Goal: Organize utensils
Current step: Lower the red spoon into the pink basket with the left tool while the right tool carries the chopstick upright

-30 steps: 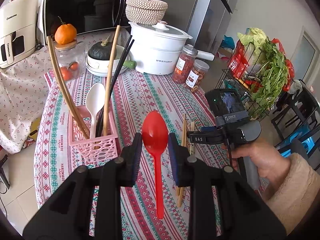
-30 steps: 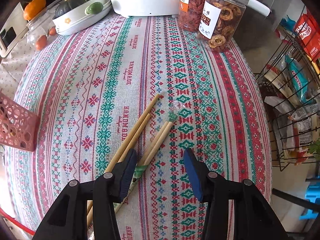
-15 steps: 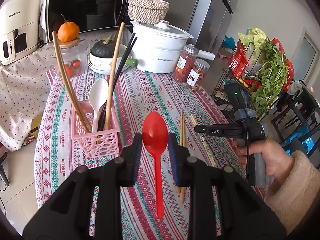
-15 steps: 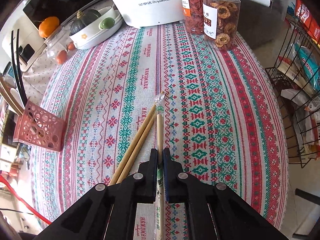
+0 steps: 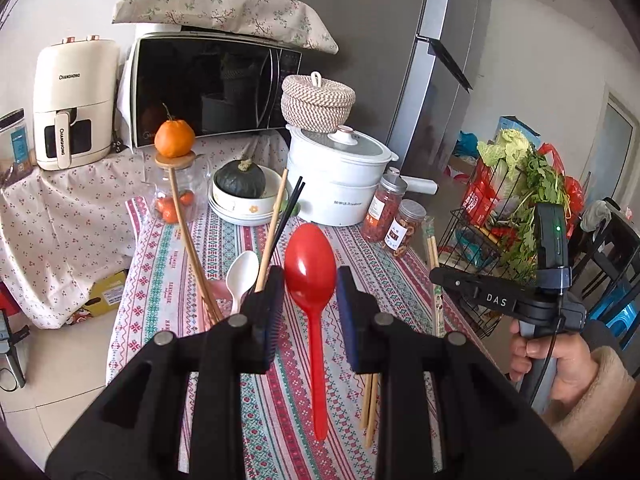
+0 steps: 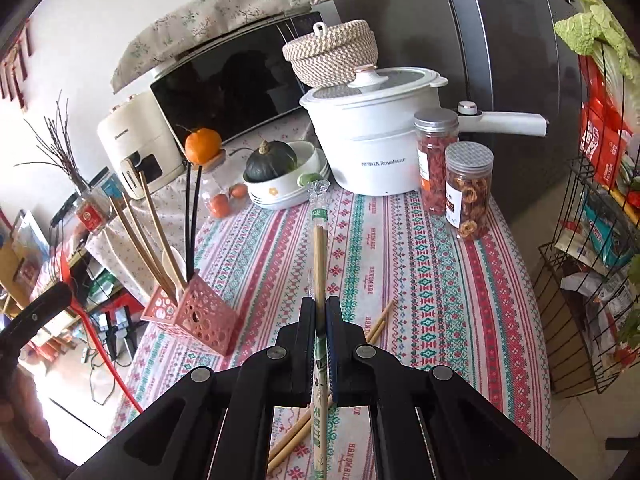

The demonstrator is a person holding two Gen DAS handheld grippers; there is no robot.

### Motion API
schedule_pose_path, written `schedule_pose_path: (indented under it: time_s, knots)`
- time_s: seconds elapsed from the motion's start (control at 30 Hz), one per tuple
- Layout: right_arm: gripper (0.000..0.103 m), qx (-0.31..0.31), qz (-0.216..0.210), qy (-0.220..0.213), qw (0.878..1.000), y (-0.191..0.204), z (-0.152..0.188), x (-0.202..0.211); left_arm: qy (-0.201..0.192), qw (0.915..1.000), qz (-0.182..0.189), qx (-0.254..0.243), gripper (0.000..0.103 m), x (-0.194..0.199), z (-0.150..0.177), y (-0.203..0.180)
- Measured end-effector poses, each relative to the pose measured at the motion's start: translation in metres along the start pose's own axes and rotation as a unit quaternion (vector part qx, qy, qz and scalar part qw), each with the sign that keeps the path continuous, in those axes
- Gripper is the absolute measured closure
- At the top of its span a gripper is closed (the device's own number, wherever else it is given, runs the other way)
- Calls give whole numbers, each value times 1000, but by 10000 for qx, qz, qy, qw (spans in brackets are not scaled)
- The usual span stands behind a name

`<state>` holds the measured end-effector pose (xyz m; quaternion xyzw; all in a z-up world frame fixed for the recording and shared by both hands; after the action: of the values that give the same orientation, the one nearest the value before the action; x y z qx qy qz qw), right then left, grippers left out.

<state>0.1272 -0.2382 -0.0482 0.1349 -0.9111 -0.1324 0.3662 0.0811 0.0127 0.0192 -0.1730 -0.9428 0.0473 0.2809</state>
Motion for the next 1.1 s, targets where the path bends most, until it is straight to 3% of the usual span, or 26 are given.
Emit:
schedule_pose_path:
  time_s: [0.17, 0.37, 0.83, 0.97, 1.1]
  knots:
    - [98, 120, -180, -313, 9993, 21, -8, 15, -793, 9959, -424, 58, 75, 12, -15, 13]
    - [98, 326, -267, -405, 9983, 37, -9, 15, -1515, 9835, -986, -88, 75, 5, -22, 21]
    - [98, 435, -243, -404, 9979, 40, -7, 10, -1913, 9703, -1459, -249, 75, -22, -19, 29]
    - [98, 420, -236, -419, 9980, 40, -8, 10, -1979, 9689, -1466, -229, 75, -24, -20, 32]
    - [98, 440, -239, -415, 9979, 40, -7, 9, -1768, 9720, -1520, -292, 75, -37, -13, 36]
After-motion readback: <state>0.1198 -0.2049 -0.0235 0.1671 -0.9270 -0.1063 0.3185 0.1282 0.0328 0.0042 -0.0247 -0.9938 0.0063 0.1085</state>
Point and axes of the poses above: each gripper's, at about its wrist camera, not at the fingertips, and x roughly against the way its jaws point, y to its left, z to its underside, the point moved 2 cm from there along -x, roughly the way its jaws point, and after that the axes turned 4 degrees about -z, right-handed, at the moved point
